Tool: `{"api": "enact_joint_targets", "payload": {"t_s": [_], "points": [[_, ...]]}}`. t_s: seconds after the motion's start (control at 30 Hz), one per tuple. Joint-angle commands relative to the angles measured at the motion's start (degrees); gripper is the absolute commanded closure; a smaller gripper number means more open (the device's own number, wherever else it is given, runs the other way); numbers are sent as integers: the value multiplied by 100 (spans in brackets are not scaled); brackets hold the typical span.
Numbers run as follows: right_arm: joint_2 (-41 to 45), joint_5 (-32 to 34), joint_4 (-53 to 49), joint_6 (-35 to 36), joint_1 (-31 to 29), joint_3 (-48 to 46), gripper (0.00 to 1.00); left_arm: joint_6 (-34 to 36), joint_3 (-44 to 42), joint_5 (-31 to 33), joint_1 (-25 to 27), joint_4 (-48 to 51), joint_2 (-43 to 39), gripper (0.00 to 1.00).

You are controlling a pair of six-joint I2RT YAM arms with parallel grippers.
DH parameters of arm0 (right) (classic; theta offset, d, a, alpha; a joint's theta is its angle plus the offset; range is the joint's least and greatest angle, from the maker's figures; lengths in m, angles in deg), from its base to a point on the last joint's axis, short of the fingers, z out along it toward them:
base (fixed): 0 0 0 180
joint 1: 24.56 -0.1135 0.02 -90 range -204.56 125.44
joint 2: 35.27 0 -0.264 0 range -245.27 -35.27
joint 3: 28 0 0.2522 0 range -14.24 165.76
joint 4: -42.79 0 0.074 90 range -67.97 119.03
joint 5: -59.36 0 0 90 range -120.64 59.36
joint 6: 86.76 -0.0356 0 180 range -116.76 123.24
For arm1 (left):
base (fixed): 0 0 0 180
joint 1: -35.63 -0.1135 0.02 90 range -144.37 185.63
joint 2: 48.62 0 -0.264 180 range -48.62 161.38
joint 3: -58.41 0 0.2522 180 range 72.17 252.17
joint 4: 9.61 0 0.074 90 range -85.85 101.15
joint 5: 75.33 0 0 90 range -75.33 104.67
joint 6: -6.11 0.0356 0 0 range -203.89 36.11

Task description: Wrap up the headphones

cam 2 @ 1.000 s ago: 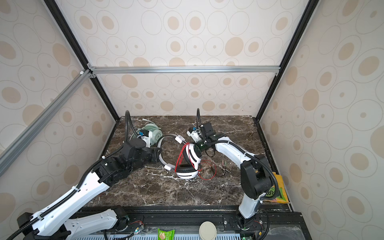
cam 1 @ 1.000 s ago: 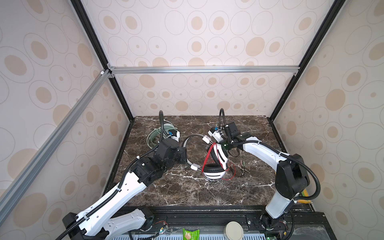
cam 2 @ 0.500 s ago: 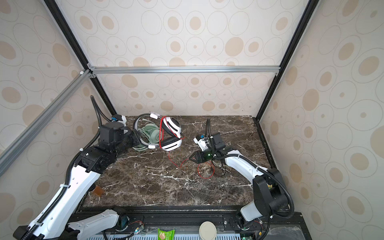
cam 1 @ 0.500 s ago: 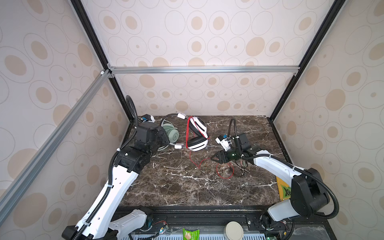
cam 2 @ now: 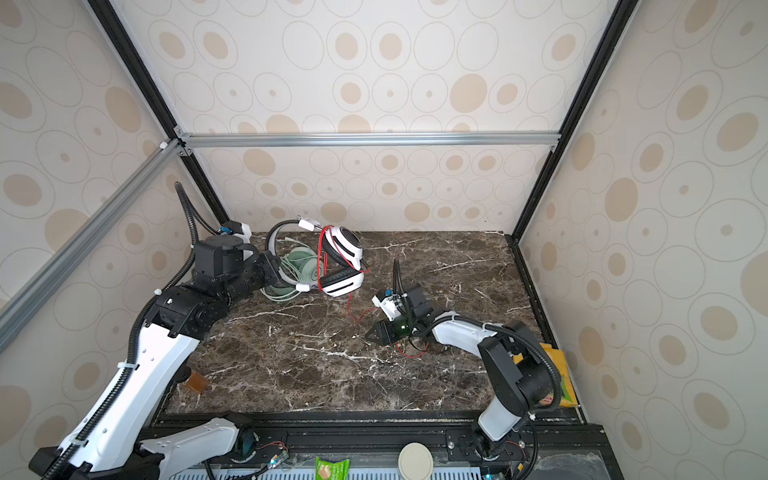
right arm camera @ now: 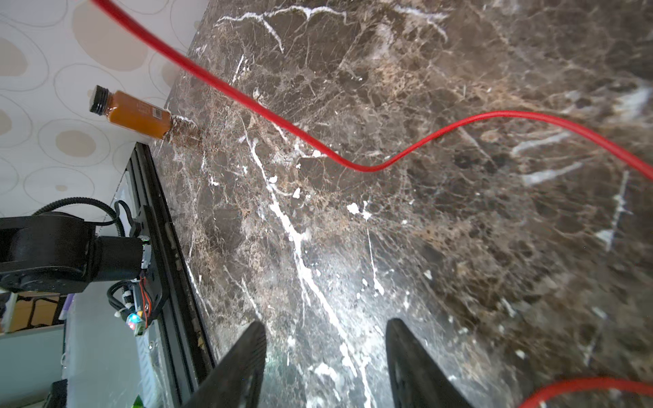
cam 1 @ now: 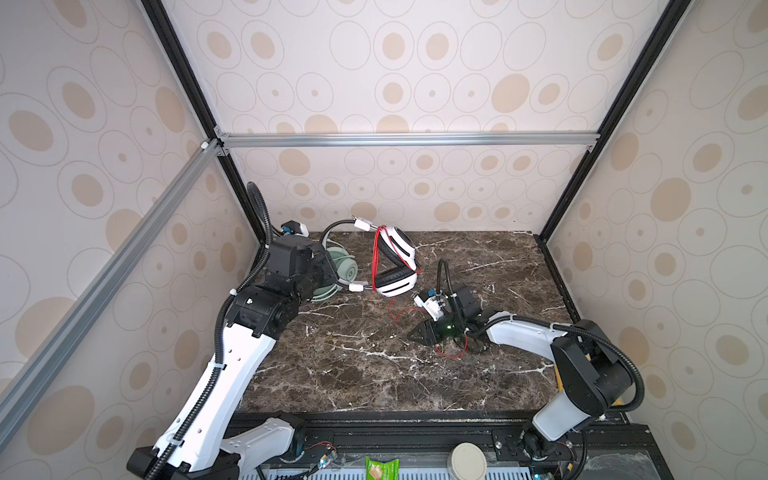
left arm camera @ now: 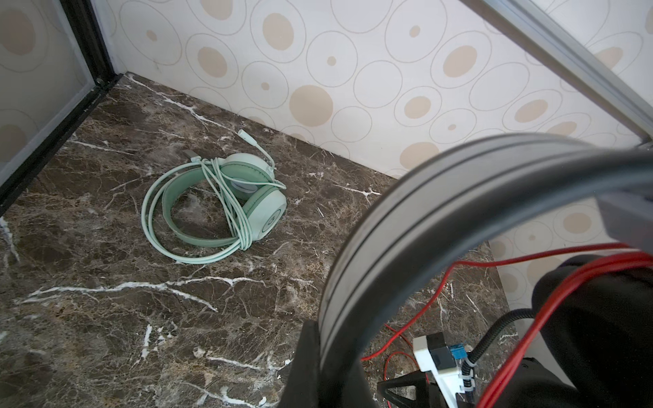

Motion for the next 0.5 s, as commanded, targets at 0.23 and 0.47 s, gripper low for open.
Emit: {"api": "enact_joint_targets", "payload": {"t_s": [0.23,0.47], "points": [[-725,789,2603,127,-338,-163,39,-95,1039,-333,-89,-312,265,100],[-1015,1299,3655,326,-418,-201,35,-63,1607,-479,-96,-189,487,100]]}}
